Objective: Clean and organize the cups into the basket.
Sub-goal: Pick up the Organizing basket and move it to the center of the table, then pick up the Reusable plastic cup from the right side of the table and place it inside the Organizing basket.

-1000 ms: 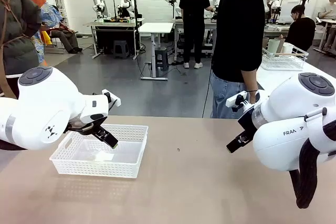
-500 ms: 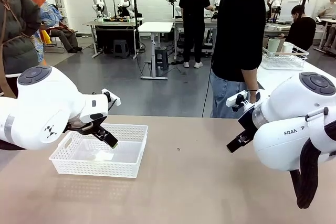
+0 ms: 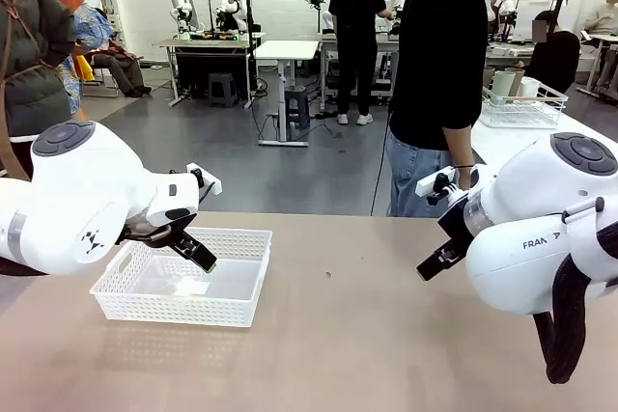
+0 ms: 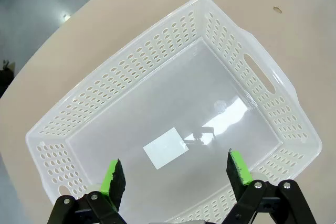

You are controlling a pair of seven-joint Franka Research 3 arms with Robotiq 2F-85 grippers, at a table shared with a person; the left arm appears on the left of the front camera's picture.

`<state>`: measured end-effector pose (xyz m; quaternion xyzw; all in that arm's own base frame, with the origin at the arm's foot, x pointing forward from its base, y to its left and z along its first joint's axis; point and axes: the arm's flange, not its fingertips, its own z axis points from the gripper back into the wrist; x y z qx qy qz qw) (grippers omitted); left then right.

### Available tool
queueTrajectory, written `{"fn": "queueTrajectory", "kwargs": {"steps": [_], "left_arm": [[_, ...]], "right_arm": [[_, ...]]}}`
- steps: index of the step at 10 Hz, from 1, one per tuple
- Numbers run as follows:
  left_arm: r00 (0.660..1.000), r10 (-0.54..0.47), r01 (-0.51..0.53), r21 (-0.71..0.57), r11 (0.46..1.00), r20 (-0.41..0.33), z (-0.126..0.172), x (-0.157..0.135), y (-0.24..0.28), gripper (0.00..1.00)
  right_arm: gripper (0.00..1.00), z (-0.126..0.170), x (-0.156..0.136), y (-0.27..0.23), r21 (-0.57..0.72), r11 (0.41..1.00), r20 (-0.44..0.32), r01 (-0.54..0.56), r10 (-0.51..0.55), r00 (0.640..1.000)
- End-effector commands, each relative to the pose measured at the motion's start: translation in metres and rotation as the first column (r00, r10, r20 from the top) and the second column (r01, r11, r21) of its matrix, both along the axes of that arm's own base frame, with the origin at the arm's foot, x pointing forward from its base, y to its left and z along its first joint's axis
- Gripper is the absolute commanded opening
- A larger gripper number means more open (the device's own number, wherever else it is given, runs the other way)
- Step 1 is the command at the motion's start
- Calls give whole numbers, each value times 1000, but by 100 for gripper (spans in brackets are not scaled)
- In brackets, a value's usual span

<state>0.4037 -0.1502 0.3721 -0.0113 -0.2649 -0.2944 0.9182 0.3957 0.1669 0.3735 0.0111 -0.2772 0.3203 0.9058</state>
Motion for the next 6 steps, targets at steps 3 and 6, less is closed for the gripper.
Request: {"fn": "queueTrajectory", "kwargs": {"steps": [3,6], "left_arm": [[1000,0,0,0,1000,0,0,0,0,100],[1000,0,0,0,1000,0,0,0,0,100]], "right_arm": [[100,0,0,0,0,1000,0,0,0,1000],[100,0,0,0,0,1000,0,0,0,1000]]}}
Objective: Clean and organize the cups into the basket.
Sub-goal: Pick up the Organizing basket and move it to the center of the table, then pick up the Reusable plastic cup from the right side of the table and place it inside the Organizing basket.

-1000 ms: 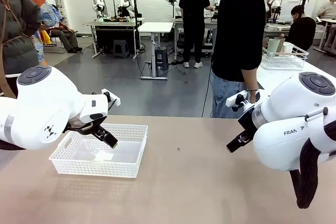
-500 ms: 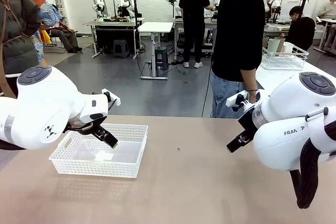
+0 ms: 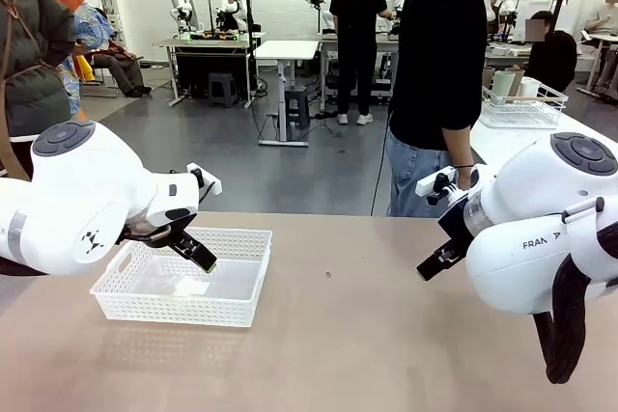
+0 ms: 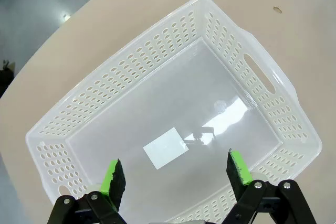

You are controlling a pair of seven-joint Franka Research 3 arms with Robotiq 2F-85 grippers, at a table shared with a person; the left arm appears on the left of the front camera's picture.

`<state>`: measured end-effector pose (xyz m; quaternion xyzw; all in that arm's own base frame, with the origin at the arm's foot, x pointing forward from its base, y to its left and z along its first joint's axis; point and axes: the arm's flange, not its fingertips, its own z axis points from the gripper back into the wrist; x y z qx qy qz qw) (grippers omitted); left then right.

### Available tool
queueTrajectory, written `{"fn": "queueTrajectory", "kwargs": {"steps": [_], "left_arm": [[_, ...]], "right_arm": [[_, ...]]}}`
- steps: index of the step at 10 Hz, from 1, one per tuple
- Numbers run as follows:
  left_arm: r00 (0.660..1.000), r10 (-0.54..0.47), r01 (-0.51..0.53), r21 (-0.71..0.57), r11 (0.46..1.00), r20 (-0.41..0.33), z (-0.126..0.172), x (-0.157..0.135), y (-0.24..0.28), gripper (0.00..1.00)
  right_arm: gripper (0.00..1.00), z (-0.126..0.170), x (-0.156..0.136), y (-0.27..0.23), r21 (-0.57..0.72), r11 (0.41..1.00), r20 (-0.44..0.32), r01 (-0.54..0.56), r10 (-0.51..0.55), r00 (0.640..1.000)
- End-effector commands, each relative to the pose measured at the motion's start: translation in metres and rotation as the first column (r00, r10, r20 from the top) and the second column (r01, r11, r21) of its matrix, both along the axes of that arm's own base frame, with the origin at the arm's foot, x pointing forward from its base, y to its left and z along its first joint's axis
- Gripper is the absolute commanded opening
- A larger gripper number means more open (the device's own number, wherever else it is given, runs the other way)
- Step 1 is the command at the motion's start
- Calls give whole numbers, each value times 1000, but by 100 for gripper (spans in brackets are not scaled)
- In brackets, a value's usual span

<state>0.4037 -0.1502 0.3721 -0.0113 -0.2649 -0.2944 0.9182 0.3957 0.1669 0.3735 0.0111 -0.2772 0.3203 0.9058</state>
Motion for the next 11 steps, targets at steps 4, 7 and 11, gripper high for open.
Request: {"fn": "queueTrajectory", "kwargs": {"steps": [4,7,11], "left_arm": [[995,-46,56,117,992,-86,81,-66,7,100],[985,-89,112,152,982,-146,88,-117,11,100],[986,-71,94,152,984,-150,113,-93,-3,100]], "right_arm": [[100,46,-84,-20,-109,994,-76,-2,-7,997],[100,43,-152,-33,-190,981,-194,-35,-2,981],[100,91,-88,-3,-191,981,-197,-46,8,980]]}}
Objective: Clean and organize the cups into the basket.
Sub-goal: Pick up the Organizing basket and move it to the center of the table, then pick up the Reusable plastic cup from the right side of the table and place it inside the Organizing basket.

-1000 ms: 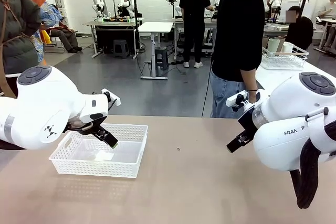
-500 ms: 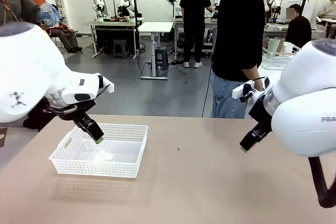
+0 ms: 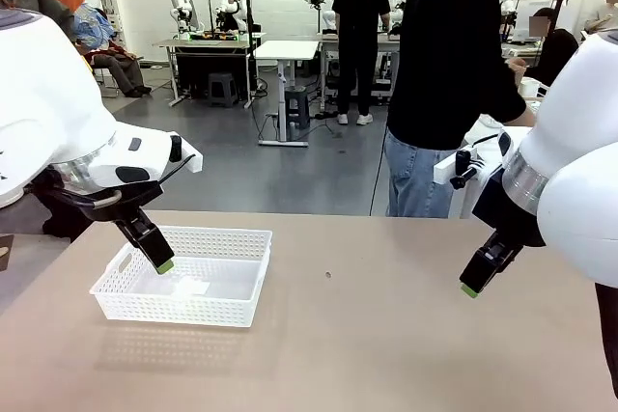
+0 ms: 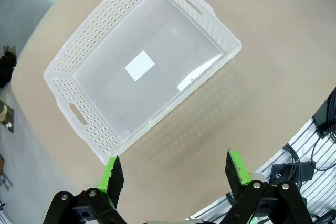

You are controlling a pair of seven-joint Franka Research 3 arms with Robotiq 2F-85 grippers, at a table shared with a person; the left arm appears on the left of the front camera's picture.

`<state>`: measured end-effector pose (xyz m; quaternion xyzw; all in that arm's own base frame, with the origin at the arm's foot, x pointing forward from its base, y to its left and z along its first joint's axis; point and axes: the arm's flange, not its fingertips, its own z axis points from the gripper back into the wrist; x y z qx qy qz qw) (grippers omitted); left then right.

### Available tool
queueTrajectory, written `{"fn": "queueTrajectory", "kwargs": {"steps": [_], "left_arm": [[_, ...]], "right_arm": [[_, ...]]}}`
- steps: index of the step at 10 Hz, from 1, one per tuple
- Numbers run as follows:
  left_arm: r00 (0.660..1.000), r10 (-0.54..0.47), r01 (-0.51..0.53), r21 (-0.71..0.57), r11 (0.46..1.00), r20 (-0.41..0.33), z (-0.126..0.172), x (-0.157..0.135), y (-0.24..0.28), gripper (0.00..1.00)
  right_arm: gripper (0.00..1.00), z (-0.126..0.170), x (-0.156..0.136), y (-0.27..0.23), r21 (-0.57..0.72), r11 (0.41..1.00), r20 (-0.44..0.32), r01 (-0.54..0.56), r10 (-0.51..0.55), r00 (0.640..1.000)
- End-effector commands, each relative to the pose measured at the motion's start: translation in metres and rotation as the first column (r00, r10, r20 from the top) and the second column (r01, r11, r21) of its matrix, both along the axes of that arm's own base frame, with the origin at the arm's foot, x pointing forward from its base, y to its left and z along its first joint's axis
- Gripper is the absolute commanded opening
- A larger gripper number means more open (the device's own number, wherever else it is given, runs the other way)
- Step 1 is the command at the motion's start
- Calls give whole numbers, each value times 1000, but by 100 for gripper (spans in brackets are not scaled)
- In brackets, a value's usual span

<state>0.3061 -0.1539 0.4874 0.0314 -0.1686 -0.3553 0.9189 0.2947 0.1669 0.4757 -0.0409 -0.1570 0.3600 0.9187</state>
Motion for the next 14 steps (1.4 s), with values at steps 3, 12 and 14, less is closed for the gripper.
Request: {"fn": "queueTrajectory", "kwargs": {"steps": [3,12,14], "left_arm": [[1000,8,-8,-9,1000,6,-2,5,0,100],[961,-53,-256,-943,214,-272,15,8,231,100],[949,13,-314,-938,149,-316,0,-5,283,100]], "right_arm": [[100,-4,3,-1,-2,1000,-9,5,-5,1000],[100,-14,35,-243,966,200,-205,165,198,959],[100,-26,28,-281,958,174,-257,227,177,950]]}}
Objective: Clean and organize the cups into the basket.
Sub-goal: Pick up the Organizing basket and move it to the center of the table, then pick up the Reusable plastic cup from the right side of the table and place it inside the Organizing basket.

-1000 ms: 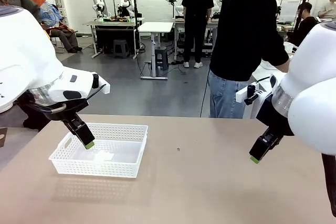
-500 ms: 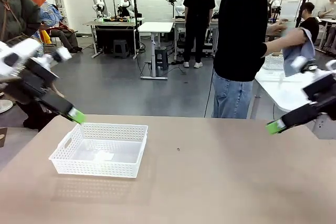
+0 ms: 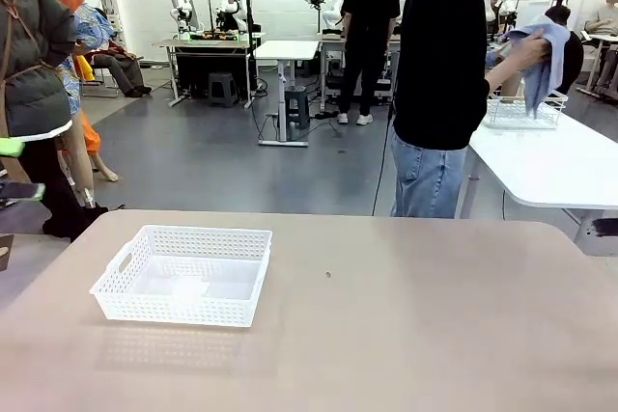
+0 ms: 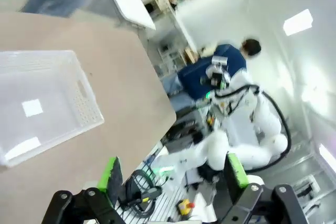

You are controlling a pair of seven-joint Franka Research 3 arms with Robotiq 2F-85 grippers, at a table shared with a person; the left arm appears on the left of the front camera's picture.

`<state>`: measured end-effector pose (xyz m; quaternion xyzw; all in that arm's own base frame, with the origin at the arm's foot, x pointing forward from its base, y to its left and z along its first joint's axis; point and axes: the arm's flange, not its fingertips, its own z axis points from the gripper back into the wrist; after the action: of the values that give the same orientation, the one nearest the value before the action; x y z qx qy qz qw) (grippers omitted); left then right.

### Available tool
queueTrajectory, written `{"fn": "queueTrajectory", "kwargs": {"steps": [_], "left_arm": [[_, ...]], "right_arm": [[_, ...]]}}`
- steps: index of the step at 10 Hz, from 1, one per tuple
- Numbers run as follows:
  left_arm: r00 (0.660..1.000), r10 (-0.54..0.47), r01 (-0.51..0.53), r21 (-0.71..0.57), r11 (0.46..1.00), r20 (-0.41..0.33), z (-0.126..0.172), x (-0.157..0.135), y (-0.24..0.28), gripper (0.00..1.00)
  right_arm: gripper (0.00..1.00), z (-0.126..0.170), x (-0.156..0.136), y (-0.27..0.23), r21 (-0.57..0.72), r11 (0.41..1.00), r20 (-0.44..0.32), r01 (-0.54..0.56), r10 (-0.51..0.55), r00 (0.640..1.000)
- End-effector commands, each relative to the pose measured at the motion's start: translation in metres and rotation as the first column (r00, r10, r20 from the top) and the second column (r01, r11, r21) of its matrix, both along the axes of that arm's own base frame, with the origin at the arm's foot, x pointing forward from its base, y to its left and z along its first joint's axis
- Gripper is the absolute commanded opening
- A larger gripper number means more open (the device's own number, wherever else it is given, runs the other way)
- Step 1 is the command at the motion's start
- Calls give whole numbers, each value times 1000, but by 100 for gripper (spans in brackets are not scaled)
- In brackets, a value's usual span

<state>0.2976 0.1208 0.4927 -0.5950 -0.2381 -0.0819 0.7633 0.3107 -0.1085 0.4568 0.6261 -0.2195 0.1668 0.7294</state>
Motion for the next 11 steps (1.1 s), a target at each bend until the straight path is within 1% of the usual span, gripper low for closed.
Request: {"fn": "queueTrajectory", "kwargs": {"steps": [1,2,3,4,5,6,9,10,11], "left_arm": [[996,83,-83,3,997,-31,-10,-5,27,100],[990,134,-133,12,991,-46,-13,-13,44,100],[981,185,-185,16,983,-54,-14,-21,58,100],[970,236,-235,14,972,-63,-19,-32,66,100],[960,269,-269,5,963,-72,-22,-36,75,100],[948,307,-307,12,952,-87,-23,-38,85,100],[910,398,-400,12,917,-111,-30,-56,106,100],[889,442,-445,3,895,-115,-32,-63,111,100],[872,479,-482,-10,876,-104,-29,-65,108,100]], "right_arm": [[100,-14,9,-22,-57,998,-86,19,-24,996],[100,-20,3,-39,-71,995,-131,74,-83,988],[100,-24,-6,-58,-53,984,-149,168,-174,973],[100,-28,-19,-78,-20,966,-167,257,-257,952],[100,-32,-29,-92,-12,943,-186,333,-330,926],[100,-35,-40,-102,-3,914,-187,406,-400,897],[100,-41,-80,-130,16,843,-201,538,-524,828],[100,-40,-91,-136,16,814,-195,580,-566,801],[100,-34,-95,-133,2,776,-158,630,-622,767]]}}
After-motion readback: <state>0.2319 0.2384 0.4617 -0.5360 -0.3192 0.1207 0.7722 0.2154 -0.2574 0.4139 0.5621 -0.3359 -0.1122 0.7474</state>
